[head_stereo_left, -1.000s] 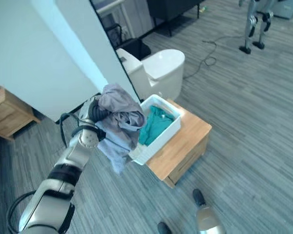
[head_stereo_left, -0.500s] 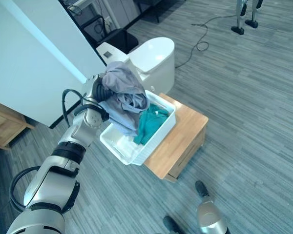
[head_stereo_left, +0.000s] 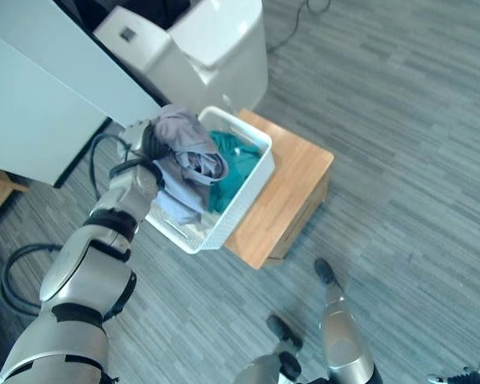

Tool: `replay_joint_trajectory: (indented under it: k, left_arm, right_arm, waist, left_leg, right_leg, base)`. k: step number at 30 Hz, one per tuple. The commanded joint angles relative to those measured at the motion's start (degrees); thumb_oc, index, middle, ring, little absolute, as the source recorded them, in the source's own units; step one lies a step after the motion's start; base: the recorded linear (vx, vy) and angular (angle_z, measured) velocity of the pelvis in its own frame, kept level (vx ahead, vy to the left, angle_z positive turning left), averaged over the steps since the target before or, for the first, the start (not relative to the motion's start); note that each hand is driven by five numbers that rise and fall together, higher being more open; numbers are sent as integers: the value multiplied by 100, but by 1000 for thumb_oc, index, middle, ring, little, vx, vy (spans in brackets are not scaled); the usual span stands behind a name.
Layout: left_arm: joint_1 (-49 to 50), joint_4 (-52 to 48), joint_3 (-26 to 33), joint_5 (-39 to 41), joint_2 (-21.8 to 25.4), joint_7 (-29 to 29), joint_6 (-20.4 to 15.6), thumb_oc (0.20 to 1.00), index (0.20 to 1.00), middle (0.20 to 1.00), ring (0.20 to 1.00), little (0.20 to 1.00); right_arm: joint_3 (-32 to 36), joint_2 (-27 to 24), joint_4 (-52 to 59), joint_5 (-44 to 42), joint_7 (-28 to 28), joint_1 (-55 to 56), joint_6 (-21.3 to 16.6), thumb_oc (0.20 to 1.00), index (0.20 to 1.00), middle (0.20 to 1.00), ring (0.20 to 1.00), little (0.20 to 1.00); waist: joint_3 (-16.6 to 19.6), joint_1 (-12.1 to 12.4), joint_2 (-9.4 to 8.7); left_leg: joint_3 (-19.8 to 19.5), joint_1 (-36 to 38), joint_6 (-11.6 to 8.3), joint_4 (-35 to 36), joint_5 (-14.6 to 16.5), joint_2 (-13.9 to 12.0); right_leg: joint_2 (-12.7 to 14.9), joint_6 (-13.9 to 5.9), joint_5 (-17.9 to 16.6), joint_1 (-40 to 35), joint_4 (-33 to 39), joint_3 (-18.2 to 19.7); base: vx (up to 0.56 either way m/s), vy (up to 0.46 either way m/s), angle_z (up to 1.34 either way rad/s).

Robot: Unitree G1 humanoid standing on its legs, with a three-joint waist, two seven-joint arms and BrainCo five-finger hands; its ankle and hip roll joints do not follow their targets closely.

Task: Pick up bed clothes into laundry basket.

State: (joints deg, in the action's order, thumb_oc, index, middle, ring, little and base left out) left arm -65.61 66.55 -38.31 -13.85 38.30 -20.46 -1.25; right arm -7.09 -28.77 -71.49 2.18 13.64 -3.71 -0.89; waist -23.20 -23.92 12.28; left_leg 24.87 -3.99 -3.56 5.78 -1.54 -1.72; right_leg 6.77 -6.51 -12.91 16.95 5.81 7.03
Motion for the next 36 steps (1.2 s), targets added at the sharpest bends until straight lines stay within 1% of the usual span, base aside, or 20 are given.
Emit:
replay_joint_trajectory:
  k: [1, 4, 5, 6, 14, 16, 18, 19, 21, 22, 23, 24, 25, 26, 27, 28, 31, 33, 35, 36]
  left_arm:
    - [-839, 366, 197, 52, 793, 37, 9, 200, 200, 200, 200, 200]
    - [-999, 466, 242, 307, 849, 147, -62, 200, 200, 200, 200, 200]
    - [-1074, 498, 234, 388, 824, 169, -73, 624, 624, 624, 624, 624]
    - [-1079, 501, 231, 390, 824, 170, -74, 1000, 1000, 1000, 1000, 1000]
    - [-1035, 609, 261, 415, 734, 210, -52, 1000, 1000, 1000, 1000, 1000]
    - [-729, 526, 528, 640, 391, 260, -80, 1000, 1000, 1000, 1000, 1000]
    - [-563, 310, 612, 701, 295, 232, -121, 1000, 1000, 1000, 1000, 1000]
    - [-169, -228, 860, 855, 200, 108, -217, 1000, 1000, 1000, 1000, 1000]
    - [148, -692, 1060, 1003, 200, 46, -289, 1000, 1000, 1000, 1000, 1000]
    - [808, -1527, 1423, 1309, 201, 27, -423, 1000, 1000, 1000, 1000, 1000]
    - [1988, -2701, 2074, 1929, 95, 157, -674, 1000, 1000, 1000, 1000, 1000]
    - [3302, -3558, 2900, 2476, 96, 289, -824, 1000, 1000, 1000, 1000, 1000]
    - [3377, -3623, 2924, 2469, 81, 296, -800, 1000, 1000, 1000, 1000, 1000]
    - [4205, -4097, 3476, 2610, -94, 276, -944, 1000, 1000, 1000, 1000, 1000]
    - [4923, -4565, 3929, 2773, -357, 234, -1004, 1000, 1000, 1000, 1000, 1000]
    - [5753, -4910, 4466, 3096, -729, 249, -1090, 1000, 1000, 1000, 1000, 1000]
    - [6414, -5085, 4702, 3208, -1106, 307, -1101, 1000, 1000, 1000, 1000, 1000]
    - [6711, -5157, 4763, 3317, -1286, 366, -1092, 1000, 1000, 1000, 1000, 1000]
    - [6859, -5031, 4714, 3441, -1458, 452, -1105, 1000, 1000, 1000, 1000, 1000]
    - [6912, -4962, 4571, 3542, -1554, 584, -1094, 1000, 1000, 1000, 1000, 1000]
  right_arm:
    - [-74, -86, -203, -169, 100, 328, 90, 1000, 1000, 1000, 1000, 1000]
    - [-187, -43, -267, -149, 30, 346, 98, 1000, 1000, 1000, 1000, 1000]
    - [-239, -34, -285, -168, 10, 292, 89, 1000, 1000, 1000, 1000, 1000]
    - [-239, -32, -288, -169, 10, 288, 88, 1000, 1000, 1000, 1000, 1000]
    - [-276, -68, -317, -253, -22, 210, 75, 1000, 1000, 1000, 1000, 1000]
    - [-269, -194, -278, -321, -44, 72, 91, 1000, 1000, 1000, 1000, 1000]
    - [-253, -262, -233, -322, -32, -12, 106, 1000, 1000, 1000, 1000, 1000]
    - [-178, -357, -84, -346, 26, -211, 117, 1000, 1000, 1000, 1000, 1000]
    - [-127, -410, 78, -367, 86, -283, 103, 1000, 1000, 1000, 1000, 1000]
    - [-48, -536, 450, -324, 187, -395, 96, 1000, 1000, 1000, 1000, 1000]
    - [213, -954, 1055, -165, 326, -550, 112, 1000, 1000, 1000, 1000, 1000]
    - [907, -1407, 3103, -53, 307, -115, 121, 1000, 1000, 1000, 1000, 1000]
    - [960, -1410, 3234, -29, 289, 0, 192, 1000, 1000, 1000, 1000, 1000]
    - [1508, -1176, 4669, 269, 260, 802, -55, 1000, 1000, 1000, 1000, 1000]
    - [1837, -853, 5258, 517, 277, 1408, -147, 1000, 1000, 1000, 1000, 1000]
    - [2091, -271, 5951, 624, 348, 1732, -327, 1000, 1000, 1000, 1000, 1000]
    - [1937, -49, 6727, 656, 203, 1655, -470, 1000, 1000, 1000, 1000, 1000]
    - [1741, 125, 7466, 550, -65, 1546, -622, 1000, 1000, 1000, 1000, 1000]
    - [1464, 282, 7791, 380, -261, 1420, -742, 1000, 1000, 1000, 1000, 1000]
    - [1225, 371, 7950, 240, -449, 1377, -782, 1000, 1000, 1000, 1000, 1000]
  waist:
    - [208, -59, -9]
    - [189, -41, 10]
    - [171, -25, 13]
    - [173, -23, 13]
    - [199, 44, 0]
    - [353, 127, -68]
    - [447, 191, -99]
    - [624, 337, -172]
    - [687, 404, -210]
    - [832, 563, -313]
    - [1063, 853, -505]
    - [1185, 898, -678]
    - [1221, 898, -665]
    - [1254, 844, -720]
    - [1360, 863, -742]
    - [1424, 940, -803]
    - [1415, 1066, -860]
    - [1335, 1145, -953]
    - [1297, 1140, -986]
    - [1330, 1142, -1061]
  left_leg:
    - [-512, -380, -363, -78, -32, -401]
    - [-500, -523, -369, -78, -65, -406]
    - [-505, -562, -373, -78, -79, -408]
    - [-504, -566, -373, -78, -79, -409]
    - [-551, -487, -374, -78, -60, -407]
    - [-602, -218, -377, -78, -11, -421]
    - [-638, -75, -375, -78, 29, -428]
    - [-728, 103, -367, -78, 81, -442]
    - [-757, 188, -367, -78, 100, -459]
    - [-832, 308, -363, -78, 120, -486]
    - [-928, 449, -362, -78, 138, -524]
    - [-967, 580, -369, -78, 175, -553]
    - [-971, 562, -374, -78, 145, -557]
    - [-962, 623, -363, -78, 202, -564]
    - [-971, 636, -333, -78, 193, -563]
    - [-1064, 748, -247, -78, 283, -544]
    - [-1131, 843, -181, -78, 321, -543]
    - [-1366, 868, -125, -78, 307, -521]
    - [-1828, 765, -78, -78, 210, -470]
    - [-2354, 659, -56, -78, 163, -336]
  right_leg:
    - [186, -504, 700, 202, -228, 37]
    - [190, -505, 678, 357, -227, 79]
    - [189, -501, 673, 407, -234, 94]
    - [188, -501, 674, 414, -238, 95]
    - [157, -480, 703, 289, -237, 65]
    - [132, -444, 799, -55, -223, -41]
    - [135, -434, 844, -244, -205, -113]
    - [144, -429, 912, -493, -183, -237]
    - [159, -427, 944, -621, -177, -297]
    - [165, -417, 984, -807, -167, -403]
    - [172, -386, 1066, -1088, -152, -560]
    - [185, -403, 1127, -1270, -169, -666]
    - [181, -394, 1100, -1258, -161, -669]
    - [181, -420, 1140, -1296, -189, -694]
    - [181, -395, 1145, -1316, -231, -704]
    - [178, -362, 1322, -1326, -697, -761]
    - [95, -384, 1471, -1220, -1364, -784]
    - [-71, -466, 1562, -1105, -1991, -494]
    - [-429, -583, 1573, -1039, -2447, 518]
    - [-595, -521, 1654, -1290, -2483, 1453]
  base:
    - [-45, 8, -5]
    - [0, 0, 0]
    - [0, 0, 0]
    - [0, 0, 0]
    - [5, -7, 2]
    - [50, -34, 3]
    - [48, -29, 5]
    - [50, -28, 11]
    - [45, -41, 25]
    - [36, -62, 31]
    - [61, -31, 39]
    - [35, -7, 45]
    - [68, 57, 66]
    - [15, 72, 54]
    - [42, 122, 54]
    - [-21, 110, 28]
    - [-63, 56, 19]
    - [-113, 25, 16]
    - [-170, 10, 34]
    - [-160, -3, 84]
